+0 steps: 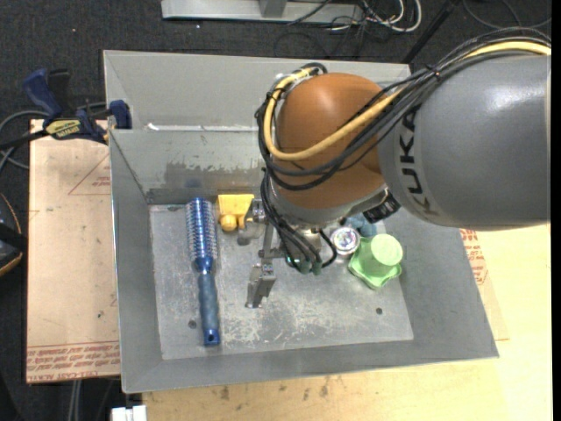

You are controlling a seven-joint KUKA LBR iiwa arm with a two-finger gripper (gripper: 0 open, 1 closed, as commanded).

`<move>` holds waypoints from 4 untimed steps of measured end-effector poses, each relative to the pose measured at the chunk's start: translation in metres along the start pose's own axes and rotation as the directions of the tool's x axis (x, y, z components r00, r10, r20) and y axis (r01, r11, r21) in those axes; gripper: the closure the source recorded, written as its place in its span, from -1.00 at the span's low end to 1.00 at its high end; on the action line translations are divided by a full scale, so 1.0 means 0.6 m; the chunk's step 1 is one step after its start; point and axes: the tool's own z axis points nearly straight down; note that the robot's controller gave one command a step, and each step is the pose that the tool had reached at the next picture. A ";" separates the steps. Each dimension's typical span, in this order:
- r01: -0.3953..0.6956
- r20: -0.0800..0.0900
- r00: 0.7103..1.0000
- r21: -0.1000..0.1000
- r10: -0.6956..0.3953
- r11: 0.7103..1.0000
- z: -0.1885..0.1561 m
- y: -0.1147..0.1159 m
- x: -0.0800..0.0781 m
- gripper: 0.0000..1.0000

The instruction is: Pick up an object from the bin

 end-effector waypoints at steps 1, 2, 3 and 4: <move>0.276 0.021 0.961 -0.003 -0.276 0.961 0.221 0.065 -0.040 -1.00; 0.272 0.009 0.962 0.000 -0.272 0.962 0.232 0.060 -0.034 1.00; 0.306 0.015 0.952 0.001 -0.306 0.952 0.108 0.058 -0.031 1.00; 0.306 0.015 0.952 0.000 -0.306 0.952 -0.009 0.087 0.028 1.00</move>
Offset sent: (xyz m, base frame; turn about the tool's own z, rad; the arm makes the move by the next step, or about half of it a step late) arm 0.0190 0.0353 -0.1393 -0.2777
